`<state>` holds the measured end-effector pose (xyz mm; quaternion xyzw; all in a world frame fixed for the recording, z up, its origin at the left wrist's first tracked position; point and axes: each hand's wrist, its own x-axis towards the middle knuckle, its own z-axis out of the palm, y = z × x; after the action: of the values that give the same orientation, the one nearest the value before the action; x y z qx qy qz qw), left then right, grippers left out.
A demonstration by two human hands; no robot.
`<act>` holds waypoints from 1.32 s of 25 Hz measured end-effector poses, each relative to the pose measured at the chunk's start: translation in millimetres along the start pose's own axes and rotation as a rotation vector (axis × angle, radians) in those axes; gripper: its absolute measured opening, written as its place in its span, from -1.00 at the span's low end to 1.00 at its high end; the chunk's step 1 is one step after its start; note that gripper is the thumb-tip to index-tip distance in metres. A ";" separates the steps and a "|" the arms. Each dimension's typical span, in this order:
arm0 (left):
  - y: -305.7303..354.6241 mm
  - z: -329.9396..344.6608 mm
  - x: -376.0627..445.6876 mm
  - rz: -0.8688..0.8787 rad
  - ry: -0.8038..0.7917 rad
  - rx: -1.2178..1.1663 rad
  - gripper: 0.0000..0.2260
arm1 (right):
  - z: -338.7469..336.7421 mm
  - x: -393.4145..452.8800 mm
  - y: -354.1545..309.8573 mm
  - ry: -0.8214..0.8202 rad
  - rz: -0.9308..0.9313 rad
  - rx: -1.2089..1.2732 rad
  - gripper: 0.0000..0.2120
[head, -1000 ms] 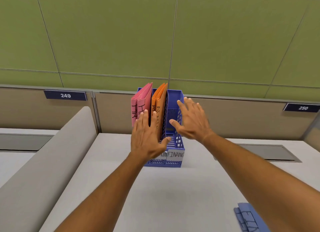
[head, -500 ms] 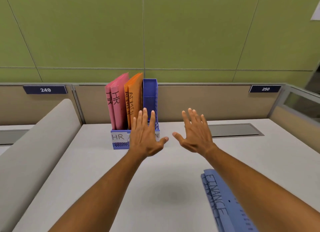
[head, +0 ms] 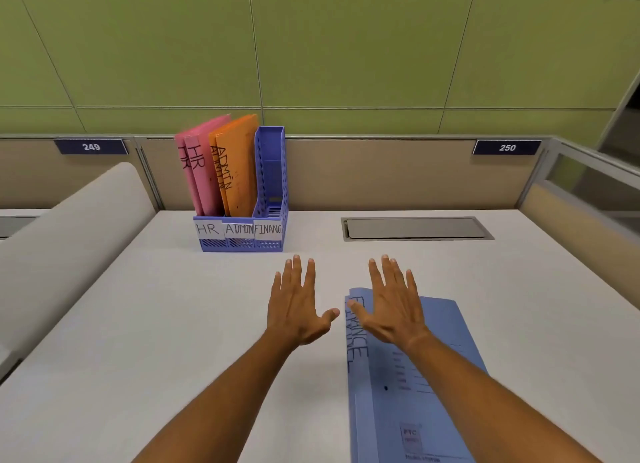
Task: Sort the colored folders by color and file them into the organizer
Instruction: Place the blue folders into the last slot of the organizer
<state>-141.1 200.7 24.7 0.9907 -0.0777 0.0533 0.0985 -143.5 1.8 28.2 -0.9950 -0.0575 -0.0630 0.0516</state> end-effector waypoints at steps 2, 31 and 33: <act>18.1 13.3 -18.9 -0.018 -0.043 -0.007 -0.09 | 10.3 -18.3 14.5 -0.032 0.013 0.003 0.02; 83.3 64.9 -57.5 -0.515 -0.268 -0.797 -0.75 | 68.4 -93.2 60.8 -0.366 0.116 0.178 -0.11; 81.7 63.2 -55.9 -0.504 -0.264 -0.794 -0.75 | 66.5 -91.4 61.2 -0.349 0.111 0.178 -0.11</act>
<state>-203.7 116.8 -28.4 0.8628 0.1386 -0.1321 0.4679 -218.3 -61.2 -55.2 -0.9840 -0.0160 0.1186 0.1321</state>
